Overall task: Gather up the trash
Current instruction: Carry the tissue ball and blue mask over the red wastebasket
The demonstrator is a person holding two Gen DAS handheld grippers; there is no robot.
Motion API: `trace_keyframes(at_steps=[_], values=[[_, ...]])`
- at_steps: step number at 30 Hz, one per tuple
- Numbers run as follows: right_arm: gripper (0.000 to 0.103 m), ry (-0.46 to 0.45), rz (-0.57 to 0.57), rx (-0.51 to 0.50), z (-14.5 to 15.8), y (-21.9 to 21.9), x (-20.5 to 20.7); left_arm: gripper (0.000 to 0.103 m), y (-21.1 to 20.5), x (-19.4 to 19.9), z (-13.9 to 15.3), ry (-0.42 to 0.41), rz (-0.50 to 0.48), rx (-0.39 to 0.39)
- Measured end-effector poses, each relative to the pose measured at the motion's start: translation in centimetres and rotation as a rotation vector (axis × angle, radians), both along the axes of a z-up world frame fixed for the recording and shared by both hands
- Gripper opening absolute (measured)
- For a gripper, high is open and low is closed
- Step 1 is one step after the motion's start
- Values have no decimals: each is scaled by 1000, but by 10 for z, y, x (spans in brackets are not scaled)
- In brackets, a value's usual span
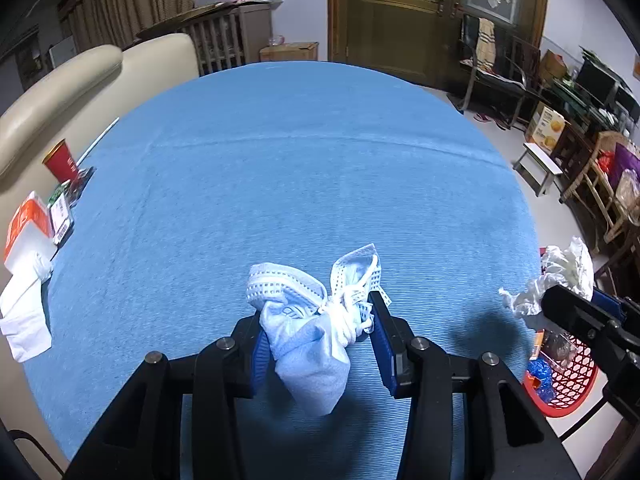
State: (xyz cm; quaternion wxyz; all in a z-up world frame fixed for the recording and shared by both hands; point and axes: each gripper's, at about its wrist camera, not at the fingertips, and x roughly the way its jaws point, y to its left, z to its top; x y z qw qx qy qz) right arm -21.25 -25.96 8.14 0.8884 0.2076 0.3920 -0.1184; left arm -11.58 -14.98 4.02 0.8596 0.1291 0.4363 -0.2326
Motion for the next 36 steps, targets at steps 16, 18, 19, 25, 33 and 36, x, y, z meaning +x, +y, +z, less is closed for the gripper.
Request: trace_keyframes(at_steps=[16, 18, 19, 25, 33, 36], values=[[47, -7, -139, -33, 15, -57, -66, 46, -48, -31, 6, 4, -143, 0], [47, -3, -163, -42, 16, -65, -75, 46, -55, -36, 7, 7, -163, 0], [47, 1, -181, -45, 16, -72, -82, 46, -59, -38, 8, 7, -169, 1], [47, 27, -253, -38, 8, -99, -110, 46, -84, -54, 9, 12, -232, 11], [47, 37, -292, -31, 4, -112, -134, 46, -110, -80, 12, 4, -300, 33], [47, 33, -300, -30, 5, -116, -140, 46, -117, -85, 14, 2, -315, 39]])
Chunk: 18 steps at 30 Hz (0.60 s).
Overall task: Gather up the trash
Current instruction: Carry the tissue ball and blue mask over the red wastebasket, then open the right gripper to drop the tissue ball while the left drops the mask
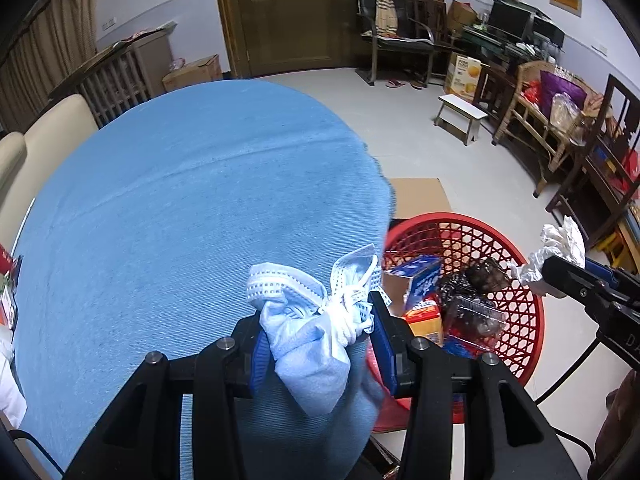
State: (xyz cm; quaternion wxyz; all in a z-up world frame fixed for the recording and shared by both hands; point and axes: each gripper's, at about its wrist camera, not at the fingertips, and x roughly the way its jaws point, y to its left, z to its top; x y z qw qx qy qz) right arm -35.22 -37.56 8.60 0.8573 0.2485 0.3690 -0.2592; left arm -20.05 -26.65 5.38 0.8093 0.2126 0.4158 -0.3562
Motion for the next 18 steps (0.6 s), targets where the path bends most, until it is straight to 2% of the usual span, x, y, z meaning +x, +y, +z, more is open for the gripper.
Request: trace_keyframes(at_steps=[18], values=[[47, 6, -42, 15, -6, -15, -13, 46, -32, -24, -7, 9, -74, 24]])
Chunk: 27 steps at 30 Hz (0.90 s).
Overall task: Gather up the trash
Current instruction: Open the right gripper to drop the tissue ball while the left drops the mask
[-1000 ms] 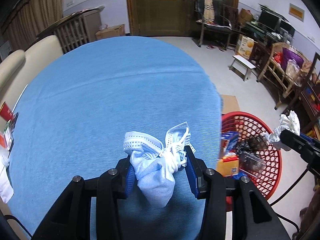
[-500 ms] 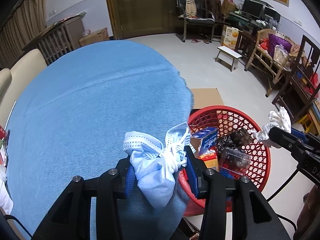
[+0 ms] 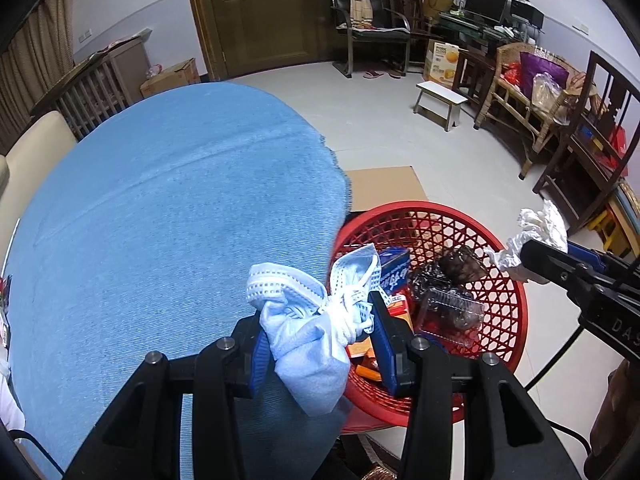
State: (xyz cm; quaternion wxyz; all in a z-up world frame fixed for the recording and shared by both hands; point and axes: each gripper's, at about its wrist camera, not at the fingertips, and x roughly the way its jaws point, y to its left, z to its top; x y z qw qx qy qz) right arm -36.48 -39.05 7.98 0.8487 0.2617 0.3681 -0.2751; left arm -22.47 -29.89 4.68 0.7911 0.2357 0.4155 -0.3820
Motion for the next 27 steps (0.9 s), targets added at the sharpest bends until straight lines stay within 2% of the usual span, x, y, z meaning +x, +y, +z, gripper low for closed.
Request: trace_keyframes(at_steps=[5, 7, 8, 13, 27], values=[[50, 19, -7, 23, -7, -7, 2, 46, -6, -6, -2, 4, -18, 4], [67, 32, 0, 46, -13, -10, 5, 46, -7, -7, -2, 4, -23, 6], [70, 36, 0, 57, -16, -11, 5, 46, -8, -8, -3, 3, -26, 7], [71, 31, -33, 67, -17, -16, -3, 46, -11, -9, -5, 6, -31, 13], [71, -38, -82, 38, 6, -27, -21, 46, -30, -26, -11, 19, -82, 29]])
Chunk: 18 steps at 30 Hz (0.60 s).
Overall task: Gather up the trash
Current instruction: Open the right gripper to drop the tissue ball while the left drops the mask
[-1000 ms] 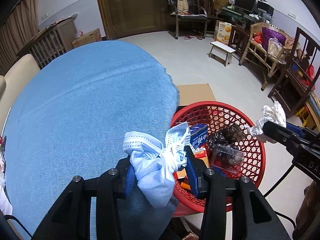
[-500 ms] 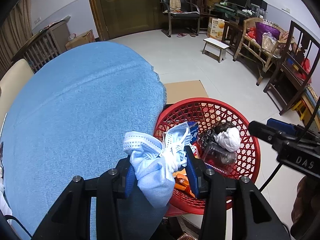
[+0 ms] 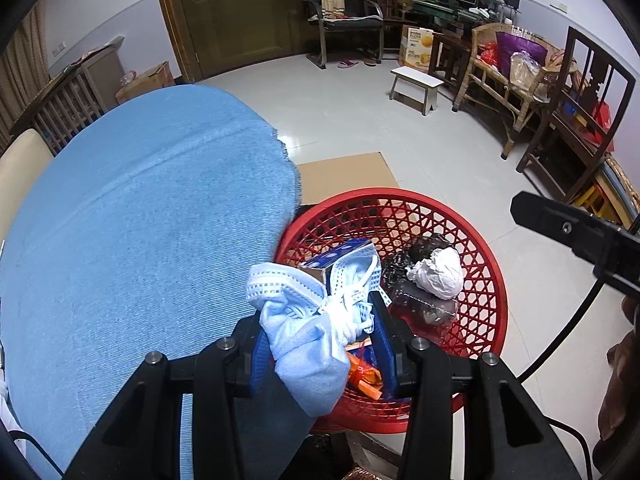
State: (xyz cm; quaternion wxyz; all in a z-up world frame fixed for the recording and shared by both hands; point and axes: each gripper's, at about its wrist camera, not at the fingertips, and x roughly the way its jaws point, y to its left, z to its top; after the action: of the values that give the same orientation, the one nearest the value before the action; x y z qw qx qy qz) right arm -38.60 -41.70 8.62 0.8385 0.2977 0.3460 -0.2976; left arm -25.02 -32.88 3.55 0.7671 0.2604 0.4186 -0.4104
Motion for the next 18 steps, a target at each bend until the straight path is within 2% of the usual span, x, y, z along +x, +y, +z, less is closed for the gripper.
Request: trace_keyframes(at_steps=[13, 16, 18], values=[[71, -45, -39, -14, 15, -8, -14, 46, -16, -8, -8, 30, -29, 16], [71, -54, -41, -17, 18, -9, -14, 51, -18, -4, -13, 64, -25, 15], [71, -56, -41, -18, 19, -9, -15, 59, -22, -2, -19, 77, -24, 33]])
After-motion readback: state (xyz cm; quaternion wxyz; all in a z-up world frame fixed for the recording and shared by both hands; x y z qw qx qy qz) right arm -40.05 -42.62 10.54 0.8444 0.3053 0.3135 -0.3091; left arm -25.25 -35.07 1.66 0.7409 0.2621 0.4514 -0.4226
